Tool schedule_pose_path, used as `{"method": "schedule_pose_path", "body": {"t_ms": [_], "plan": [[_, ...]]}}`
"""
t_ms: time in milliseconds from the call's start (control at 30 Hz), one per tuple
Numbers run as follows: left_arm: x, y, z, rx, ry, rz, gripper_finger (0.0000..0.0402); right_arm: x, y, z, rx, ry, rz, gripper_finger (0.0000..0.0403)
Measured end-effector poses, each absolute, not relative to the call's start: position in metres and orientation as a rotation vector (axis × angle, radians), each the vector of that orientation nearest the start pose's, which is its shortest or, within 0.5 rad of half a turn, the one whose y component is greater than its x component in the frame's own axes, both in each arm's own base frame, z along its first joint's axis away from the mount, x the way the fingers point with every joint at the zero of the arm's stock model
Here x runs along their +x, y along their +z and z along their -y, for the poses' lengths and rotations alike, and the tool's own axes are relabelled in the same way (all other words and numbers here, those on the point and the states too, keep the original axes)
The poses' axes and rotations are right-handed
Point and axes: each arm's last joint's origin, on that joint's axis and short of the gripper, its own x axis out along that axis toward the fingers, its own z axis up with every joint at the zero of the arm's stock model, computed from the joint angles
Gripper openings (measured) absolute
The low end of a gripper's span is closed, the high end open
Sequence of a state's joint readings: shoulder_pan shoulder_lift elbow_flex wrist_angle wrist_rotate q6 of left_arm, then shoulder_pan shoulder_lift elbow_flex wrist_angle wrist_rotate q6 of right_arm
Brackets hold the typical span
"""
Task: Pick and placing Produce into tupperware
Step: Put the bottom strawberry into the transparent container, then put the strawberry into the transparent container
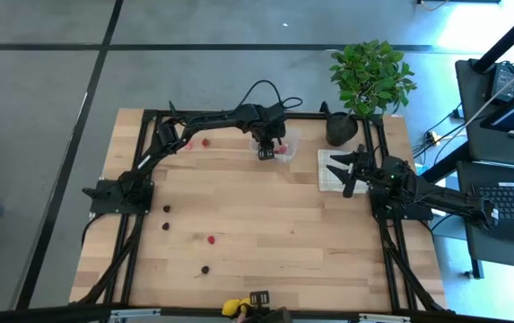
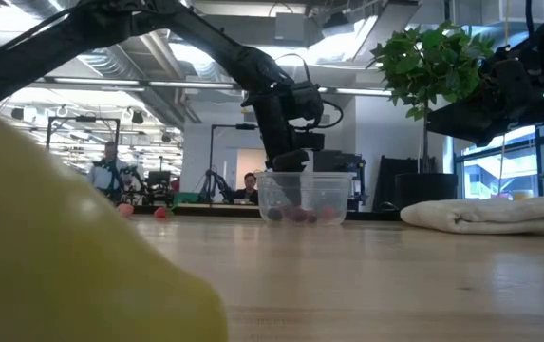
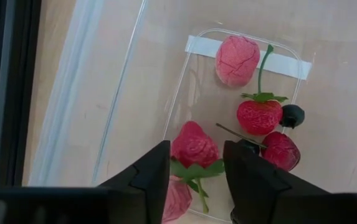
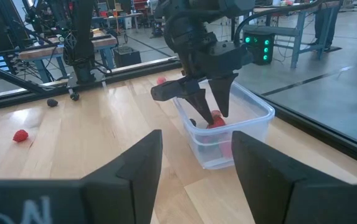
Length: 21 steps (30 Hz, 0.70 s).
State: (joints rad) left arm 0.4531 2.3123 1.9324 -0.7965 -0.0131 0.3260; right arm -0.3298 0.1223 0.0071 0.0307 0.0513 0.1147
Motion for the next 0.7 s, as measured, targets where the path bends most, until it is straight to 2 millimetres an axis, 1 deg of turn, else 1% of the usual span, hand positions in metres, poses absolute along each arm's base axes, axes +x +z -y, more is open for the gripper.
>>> {"method": "schedule_pose_path", "body": {"t_ms": [133, 200, 333, 400, 500, 600, 700], "plan": [[0.436, 0.176, -0.213, 0.027, 0.218, -1.201, 0.0134, 0.098, 0.159, 0.035, 0.125, -0.385, -0.062, 0.0195], [0.434, 0.183, -0.212, 0.028, 0.216, -1.186, 0.0132, 0.098, 0.159, 0.035, 0.125, -0.385, -0.062, 0.0195], [0.432, 0.206, -0.207, 0.064, 0.209, -1.141, 0.0127, 0.098, 0.159, 0.035, 0.125, -0.385, -0.062, 0.0195], [0.430, 0.219, -0.204, 0.076, 0.212, -1.113, 0.0125, 0.098, 0.159, 0.035, 0.125, -0.385, -0.062, 0.0195], [0.423, 0.244, -0.200, 0.088, 0.220, -1.067, 0.0123, 0.098, 0.159, 0.035, 0.125, -0.385, -0.062, 0.0195], [0.409, 0.272, -0.196, 0.092, 0.227, -1.047, 0.0122, 0.098, 0.159, 0.035, 0.125, -0.385, -0.062, 0.0195], [0.391, 0.298, -0.192, 0.087, 0.240, -1.042, 0.0123, 0.098, 0.159, 0.035, 0.125, -0.386, -0.063, 0.0195]]}}
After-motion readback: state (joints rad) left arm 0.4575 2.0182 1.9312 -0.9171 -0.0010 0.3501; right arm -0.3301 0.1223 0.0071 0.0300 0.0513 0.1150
